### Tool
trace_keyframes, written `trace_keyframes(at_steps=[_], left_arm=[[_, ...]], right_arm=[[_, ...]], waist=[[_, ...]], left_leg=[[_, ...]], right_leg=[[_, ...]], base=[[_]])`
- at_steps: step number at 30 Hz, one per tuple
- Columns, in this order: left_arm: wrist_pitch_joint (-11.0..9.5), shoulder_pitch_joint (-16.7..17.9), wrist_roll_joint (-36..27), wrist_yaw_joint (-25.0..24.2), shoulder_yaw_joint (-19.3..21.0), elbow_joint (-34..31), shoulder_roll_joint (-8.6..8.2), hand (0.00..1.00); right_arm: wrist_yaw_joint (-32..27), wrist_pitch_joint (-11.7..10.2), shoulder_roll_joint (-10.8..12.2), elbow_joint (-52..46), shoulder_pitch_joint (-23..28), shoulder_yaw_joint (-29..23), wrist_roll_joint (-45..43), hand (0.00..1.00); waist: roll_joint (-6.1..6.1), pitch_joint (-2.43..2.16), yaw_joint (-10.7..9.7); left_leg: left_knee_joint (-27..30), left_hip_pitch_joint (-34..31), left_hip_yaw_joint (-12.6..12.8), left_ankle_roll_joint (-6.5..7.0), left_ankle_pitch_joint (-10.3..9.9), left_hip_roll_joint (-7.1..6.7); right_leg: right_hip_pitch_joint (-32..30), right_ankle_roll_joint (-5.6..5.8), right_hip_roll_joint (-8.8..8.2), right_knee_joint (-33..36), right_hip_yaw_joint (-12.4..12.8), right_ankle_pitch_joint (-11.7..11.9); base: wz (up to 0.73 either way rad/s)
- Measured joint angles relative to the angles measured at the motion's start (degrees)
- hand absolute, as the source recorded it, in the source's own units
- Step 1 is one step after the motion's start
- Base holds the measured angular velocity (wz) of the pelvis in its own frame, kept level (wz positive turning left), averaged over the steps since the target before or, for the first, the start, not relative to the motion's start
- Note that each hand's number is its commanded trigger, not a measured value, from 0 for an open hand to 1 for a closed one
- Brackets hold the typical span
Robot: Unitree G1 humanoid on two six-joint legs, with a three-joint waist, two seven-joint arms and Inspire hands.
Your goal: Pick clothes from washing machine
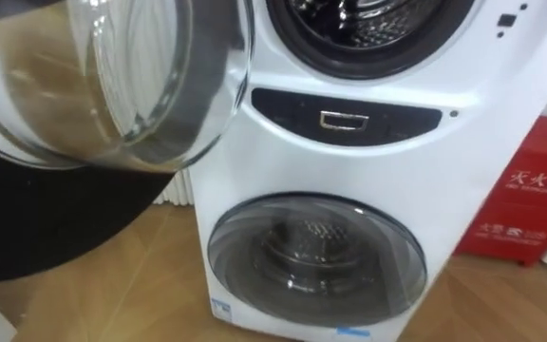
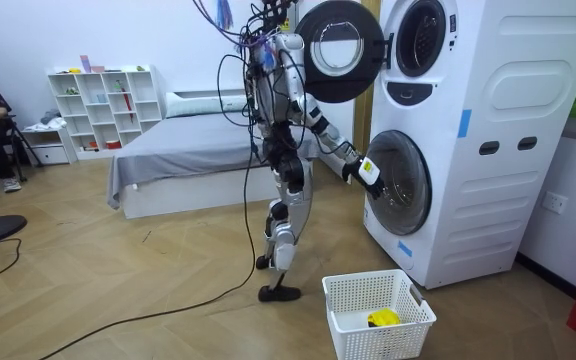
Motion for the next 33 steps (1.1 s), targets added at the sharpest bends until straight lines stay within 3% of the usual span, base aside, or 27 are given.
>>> trace_keyframes(at_steps=[3, 6, 10, 11, 15, 21, 28, 32, 33], left_arm=[[-0.12, 0.16, -3.1, 3.67, 3.36, -10.2, 0.19, 0.0], [-2.24, -0.11, -4.39, 5.1, 4.43, -19.68, 1.31, 0.0], [-3.28, -0.81, -5.33, 7.71, 7.6, -29.91, 3.06, 0.0], [-3.56, -0.89, -5.35, 8.19, 8.0, -30.85, 3.16, 0.0], [-3.74, -1.61, -5.35, 9.52, 10.37, -33.7, 6.63, 0.0], [-3.86, -2.23, -5.24, 11.91, 12.58, -40.07, 10.11, 0.0], [-3.81, -4.03, -4.94, 9.45, 12.81, -42.68, 10.57, 0.0], [-3.81, -4.88, -3.67, 7.3, 12.72, -46.18, 10.58, 0.0], [-3.79, -5.65, -3.0, 6.87, 12.64, -47.02, 10.58, 0.0]], right_arm=[[-0.6, 0.03, -0.04, -4.95, 3.1, -3.35, -2.82, 0.0], [-0.62, -0.22, -0.06, -8.28, 5.15, -5.61, -5.64, 0.0], [-0.61, -0.34, 0.01, -12.4, 8.76, -5.75, -7.5, 0.0], [-0.6, -0.38, 0.01, -12.7, 9.11, -5.74, -7.68, 0.0], [-0.47, 0.01, 0.01, -13.6, 10.88, -7.43, -8.65, 0.0], [0.48, 0.29, -1.03, -18.95, 14.12, -7.7, -11.18, 0.0], [3.46, 0.32, -1.03, -19.53, 14.09, -7.68, -12.39, 0.0], [4.29, 0.32, -0.99, -19.32, 14.03, -7.61, -12.66, 0.0], [4.72, 0.33, -0.96, -19.26, 13.92, -7.48, -12.61, 0.0]], waist=[[1.52, -0.15, -0.19], [2.57, -0.63, 0.21], [2.65, -0.9, 0.3], [2.71, -0.86, 0.39], [3.66, -0.54, 0.48], [4.43, -0.55, 1.48], [6.2, -0.67, 1.19], [5.9, -0.46, 1.08], [5.56, -0.23, 1.0]], left_leg=[[-0.26, -0.59, -1.63, 0.0, 0.01, -0.4], [-0.36, -0.49, -2.38, 0.1, 0.17, -0.97], [-0.8, 0.26, -2.65, 0.41, 0.35, -1.63], [-0.8, 0.19, -2.64, 0.46, 0.38, -1.73], [-0.69, -0.04, -2.07, 0.6, 0.36, -2.06], [-1.15, 0.1, -1.58, 0.79, 0.47, -2.14], [-1.21, 0.08, -1.57, 0.79, 0.47, -2.1], [-1.74, 0.2, -1.67, 0.78, 0.48, -2.09], [-1.76, 0.2, -1.68, 0.78, 0.48, -2.1]], right_leg=[[0.0, 0.07, -0.1, 0.01, -1.16, -0.04], [0.61, 0.21, -0.47, 0.06, -1.16, -0.13], [0.89, 0.78, -0.99, 0.11, -1.05, -0.52], [0.86, 0.82, -1.07, 0.1, -1.0, -0.55], [0.36, 1.01, -1.43, 0.24, -0.09, -0.95], [-0.17, 1.06, -1.5, 0.31, 0.45, -0.9], [-0.11, 1.06, -1.51, 0.27, 0.27, -0.9], [-0.17, 1.07, -1.47, 0.23, 0.52, -0.91], [-0.18, 1.08, -1.47, 0.23, 0.48, -0.91]], base=[[0.24], [0.14], [0.03], [-0.04], [-0.08], [-0.04], [0.0], [0.0], [0.0]])
